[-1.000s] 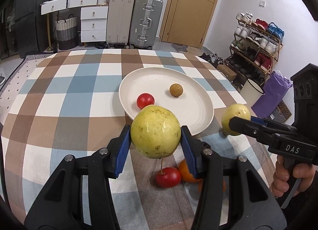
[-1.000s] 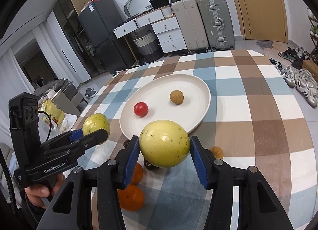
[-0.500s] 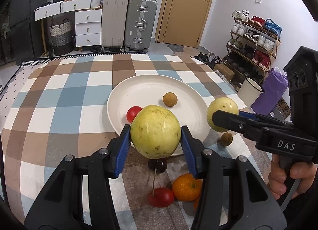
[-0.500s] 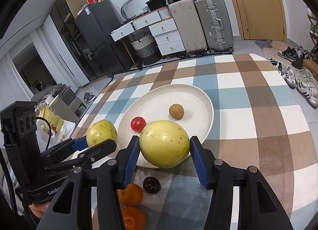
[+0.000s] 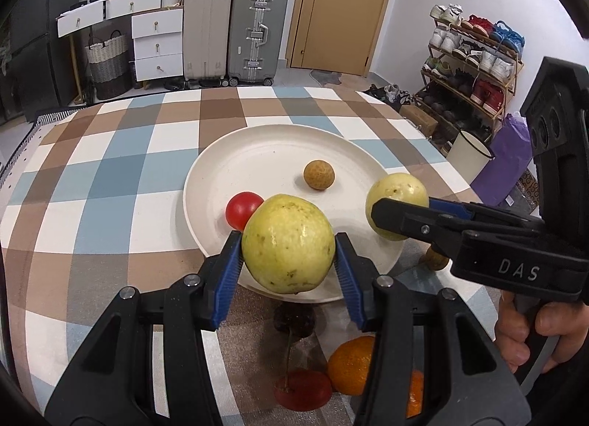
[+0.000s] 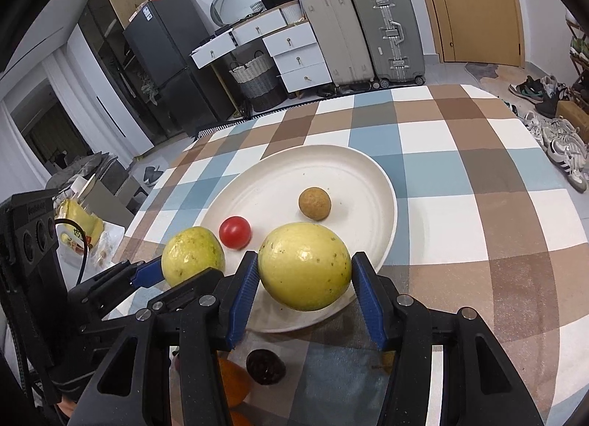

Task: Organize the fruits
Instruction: 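Carry both large fruits into the white plate and open both grippers, then withdraw both grippers and move the right gripper toward the mandarin oranges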

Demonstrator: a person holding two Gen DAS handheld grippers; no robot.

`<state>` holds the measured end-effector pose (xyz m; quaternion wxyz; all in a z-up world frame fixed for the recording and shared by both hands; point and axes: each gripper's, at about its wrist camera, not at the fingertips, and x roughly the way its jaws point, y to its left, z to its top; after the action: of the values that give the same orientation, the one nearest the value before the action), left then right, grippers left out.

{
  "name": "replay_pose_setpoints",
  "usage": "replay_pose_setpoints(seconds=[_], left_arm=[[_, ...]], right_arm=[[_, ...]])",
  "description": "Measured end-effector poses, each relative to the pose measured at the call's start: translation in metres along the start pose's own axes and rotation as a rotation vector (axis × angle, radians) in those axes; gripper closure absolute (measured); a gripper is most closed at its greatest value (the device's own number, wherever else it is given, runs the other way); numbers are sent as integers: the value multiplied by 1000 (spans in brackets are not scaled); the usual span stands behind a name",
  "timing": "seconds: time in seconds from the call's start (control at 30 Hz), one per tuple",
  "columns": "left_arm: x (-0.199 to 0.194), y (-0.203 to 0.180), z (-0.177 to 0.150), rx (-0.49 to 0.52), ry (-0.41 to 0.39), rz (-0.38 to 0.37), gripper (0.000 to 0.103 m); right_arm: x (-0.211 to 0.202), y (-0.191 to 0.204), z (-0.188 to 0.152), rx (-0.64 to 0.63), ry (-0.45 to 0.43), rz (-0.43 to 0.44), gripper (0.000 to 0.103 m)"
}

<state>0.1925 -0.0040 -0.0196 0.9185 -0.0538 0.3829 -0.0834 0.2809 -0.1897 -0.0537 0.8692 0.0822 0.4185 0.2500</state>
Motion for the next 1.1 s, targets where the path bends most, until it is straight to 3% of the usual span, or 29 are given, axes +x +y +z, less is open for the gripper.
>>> replay_pose_setpoints(seconds=[0.27, 0.4, 0.6, 0.8, 0.87, 1.1], left_arm=[[8, -1, -1, 10, 36, 29, 56], [-3, -4, 0, 18, -3, 37, 54], [-22, -6, 0, 18, -29, 42, 23], [-39, -3, -5, -2, -40, 30, 13], [-45, -3, -9, -6, -51, 31, 2], [-67, 3, -23, -14, -74, 47, 1]], right_arm=[[0, -2, 3, -9, -15, -17, 50], [-13, -2, 5, -21, -46, -40, 46], [-29, -10, -1, -24, -55, -60, 19], [-44, -11, -14, -50, -61, -84, 1], [-47, -13, -18, -52, -60, -96, 1], [-59, -17, -29, -54, -49, -118, 0]])
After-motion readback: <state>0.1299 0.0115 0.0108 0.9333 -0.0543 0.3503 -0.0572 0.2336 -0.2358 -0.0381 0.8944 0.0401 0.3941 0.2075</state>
